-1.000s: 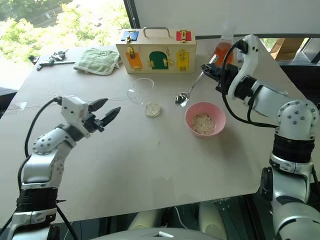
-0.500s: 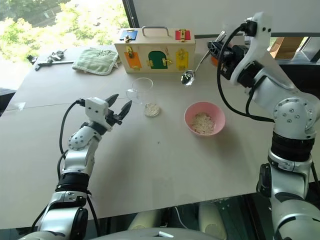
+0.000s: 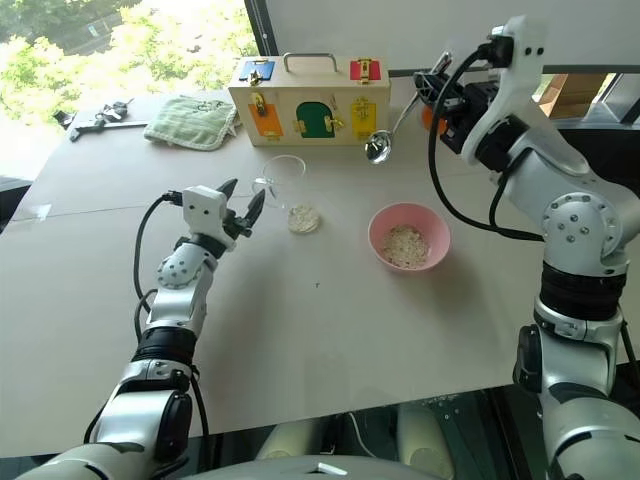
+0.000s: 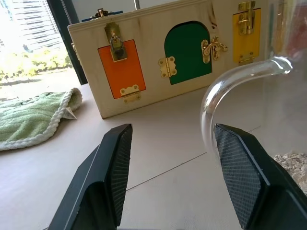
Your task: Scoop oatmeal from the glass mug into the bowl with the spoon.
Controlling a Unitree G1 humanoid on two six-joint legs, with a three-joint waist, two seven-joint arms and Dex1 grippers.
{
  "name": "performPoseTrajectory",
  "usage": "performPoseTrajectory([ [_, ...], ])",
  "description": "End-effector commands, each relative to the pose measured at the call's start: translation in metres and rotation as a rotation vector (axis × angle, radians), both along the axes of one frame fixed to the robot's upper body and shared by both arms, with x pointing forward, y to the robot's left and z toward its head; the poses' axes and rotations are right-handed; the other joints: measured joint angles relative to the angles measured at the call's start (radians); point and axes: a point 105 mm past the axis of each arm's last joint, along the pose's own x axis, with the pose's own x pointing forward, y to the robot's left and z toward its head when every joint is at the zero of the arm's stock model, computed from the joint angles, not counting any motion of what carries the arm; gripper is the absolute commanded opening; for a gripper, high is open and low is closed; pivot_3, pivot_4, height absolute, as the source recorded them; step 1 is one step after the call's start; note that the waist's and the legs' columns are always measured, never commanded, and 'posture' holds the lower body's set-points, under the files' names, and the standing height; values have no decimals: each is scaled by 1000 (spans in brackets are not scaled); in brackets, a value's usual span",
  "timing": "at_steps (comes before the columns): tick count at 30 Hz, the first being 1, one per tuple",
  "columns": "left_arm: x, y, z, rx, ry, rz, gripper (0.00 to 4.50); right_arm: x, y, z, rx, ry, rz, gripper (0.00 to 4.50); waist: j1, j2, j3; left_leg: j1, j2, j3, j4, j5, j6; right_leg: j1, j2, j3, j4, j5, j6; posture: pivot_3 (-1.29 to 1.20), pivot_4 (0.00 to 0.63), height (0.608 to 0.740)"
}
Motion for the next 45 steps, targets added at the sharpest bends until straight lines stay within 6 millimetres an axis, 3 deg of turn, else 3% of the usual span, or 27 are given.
performPoseTrajectory([
  [1,6,-10,14,1,-48,-29,2875,-12,5,18,2,-82,22,0,0,0,0,0,0,0,0,0,0,0,0,0,0,0,0,0,150,740],
  [8,17,-17,14,-28,-13,-62,2875,-11,6,18,3,-86,13,0,-1,0,0,0,0,0,2,0,0,0,0,0,3,0,0,0,150,740],
  [13,21,-20,17,-42,-17,-63,825,-11,6,21,6,-95,6,0,-1,0,0,0,0,0,4,0,0,-1,0,0,5,0,0,0,150,740],
  [14,22,-21,18,-46,-20,-62,825,-11,7,22,7,-98,5,0,0,0,0,0,0,0,5,0,0,-1,0,0,6,0,0,0,150,740],
  [16,22,-24,20,-47,-27,-64,32,-11,8,24,12,-106,6,0,0,0,0,-1,-1,0,8,0,0,-1,0,0,8,0,0,0,150,740],
  [23,18,-55,44,-16,-69,-127,13,-20,37,37,-3,-144,116,0,-2,0,0,0,-1,1,10,0,-1,-2,0,2,13,0,0,0,150,740],
  [28,22,-67,63,-61,-44,-102,13,-22,57,33,-46,-154,182,0,-1,0,0,-3,-1,1,11,0,-1,-3,0,2,12,0,0,0,150,740],
  [36,13,-81,84,-42,-38,-156,13,-11,68,2,-166,-147,169,0,-2,0,0,-5,-1,1,11,0,-1,-6,0,2,12,0,0,0,150,740],
  [45,6,-103,87,94,37,-281,13,-1,98,-56,-382,-156,221,0,-8,0,0,-5,-1,1,11,1,-1,-7,1,3,13,0,0,0,150,740],
])
